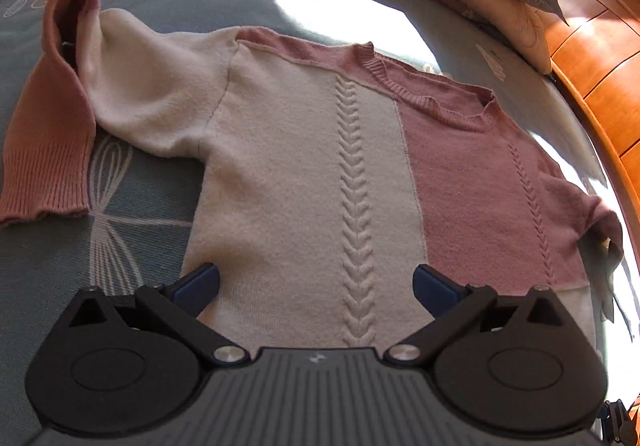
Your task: Fold clothes
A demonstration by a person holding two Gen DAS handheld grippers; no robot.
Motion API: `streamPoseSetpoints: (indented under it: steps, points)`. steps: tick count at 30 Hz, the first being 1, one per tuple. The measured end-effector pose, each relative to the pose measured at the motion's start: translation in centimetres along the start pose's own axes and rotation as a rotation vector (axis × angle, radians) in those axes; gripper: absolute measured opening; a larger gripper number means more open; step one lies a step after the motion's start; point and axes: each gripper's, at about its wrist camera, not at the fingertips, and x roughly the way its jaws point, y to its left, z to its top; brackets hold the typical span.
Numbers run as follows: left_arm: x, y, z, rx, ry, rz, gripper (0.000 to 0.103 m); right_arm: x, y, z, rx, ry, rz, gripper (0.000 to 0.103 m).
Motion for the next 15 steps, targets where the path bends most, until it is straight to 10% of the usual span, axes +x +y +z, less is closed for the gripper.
streamPoseSetpoints:
  steps: [15]
  points:
    - [-4.6,1.3,-6.7,-0.053,0.066,-0.100,0.102,0.1,0.1,0.2,0.000,0.004,-0.006,0.103]
